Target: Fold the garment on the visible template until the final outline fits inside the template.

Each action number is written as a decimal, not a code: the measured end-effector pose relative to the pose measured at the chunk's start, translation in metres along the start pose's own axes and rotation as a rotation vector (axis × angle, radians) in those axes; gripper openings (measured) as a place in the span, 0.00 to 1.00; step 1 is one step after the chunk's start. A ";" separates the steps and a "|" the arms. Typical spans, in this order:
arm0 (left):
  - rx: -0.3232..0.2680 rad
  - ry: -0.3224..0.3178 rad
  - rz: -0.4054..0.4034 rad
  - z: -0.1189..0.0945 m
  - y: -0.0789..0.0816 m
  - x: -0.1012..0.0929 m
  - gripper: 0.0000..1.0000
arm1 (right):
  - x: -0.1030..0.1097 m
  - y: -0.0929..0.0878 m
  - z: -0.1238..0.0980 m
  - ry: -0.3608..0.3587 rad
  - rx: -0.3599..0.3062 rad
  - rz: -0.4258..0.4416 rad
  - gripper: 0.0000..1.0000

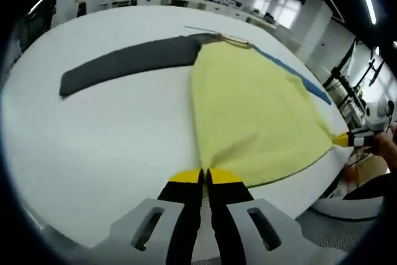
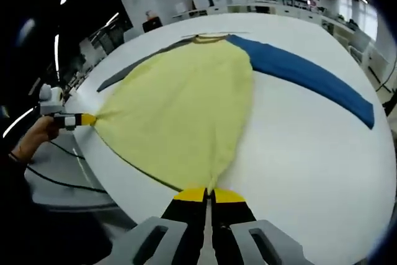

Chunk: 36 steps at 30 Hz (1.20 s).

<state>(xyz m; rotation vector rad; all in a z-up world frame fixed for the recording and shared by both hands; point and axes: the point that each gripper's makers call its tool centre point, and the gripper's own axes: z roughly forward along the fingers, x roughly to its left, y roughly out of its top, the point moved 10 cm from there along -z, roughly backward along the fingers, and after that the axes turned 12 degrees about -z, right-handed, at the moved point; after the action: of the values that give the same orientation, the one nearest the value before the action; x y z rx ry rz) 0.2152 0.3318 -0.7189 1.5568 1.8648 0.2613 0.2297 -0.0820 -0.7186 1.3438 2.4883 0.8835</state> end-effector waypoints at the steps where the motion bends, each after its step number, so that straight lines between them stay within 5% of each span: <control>1: 0.000 0.004 0.004 0.000 0.000 0.001 0.01 | 0.000 0.000 0.000 0.000 0.000 0.001 0.00; 8: -0.008 0.019 0.032 -0.003 -0.002 0.003 0.03 | 0.001 -0.001 -0.001 -0.006 -0.007 0.006 0.00; 13: -0.030 0.006 0.055 -0.010 -0.001 0.004 0.14 | 0.001 -0.002 -0.002 -0.026 -0.015 0.011 0.01; 21: -0.052 -0.036 0.115 -0.019 0.001 0.003 0.34 | -0.004 0.005 -0.010 -0.067 -0.114 0.081 0.37; 25: -0.063 -0.056 0.148 -0.023 0.002 0.002 0.45 | -0.004 0.013 -0.015 -0.050 -0.186 0.153 0.43; 36: -0.123 -0.094 0.224 -0.026 0.014 0.006 0.69 | -0.031 0.022 -0.028 -0.114 -0.235 0.109 0.75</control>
<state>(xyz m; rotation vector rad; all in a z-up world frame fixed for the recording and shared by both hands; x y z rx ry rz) 0.2098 0.3476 -0.6937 1.6633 1.5737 0.3891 0.2506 -0.1096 -0.6869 1.4163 2.1671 1.0526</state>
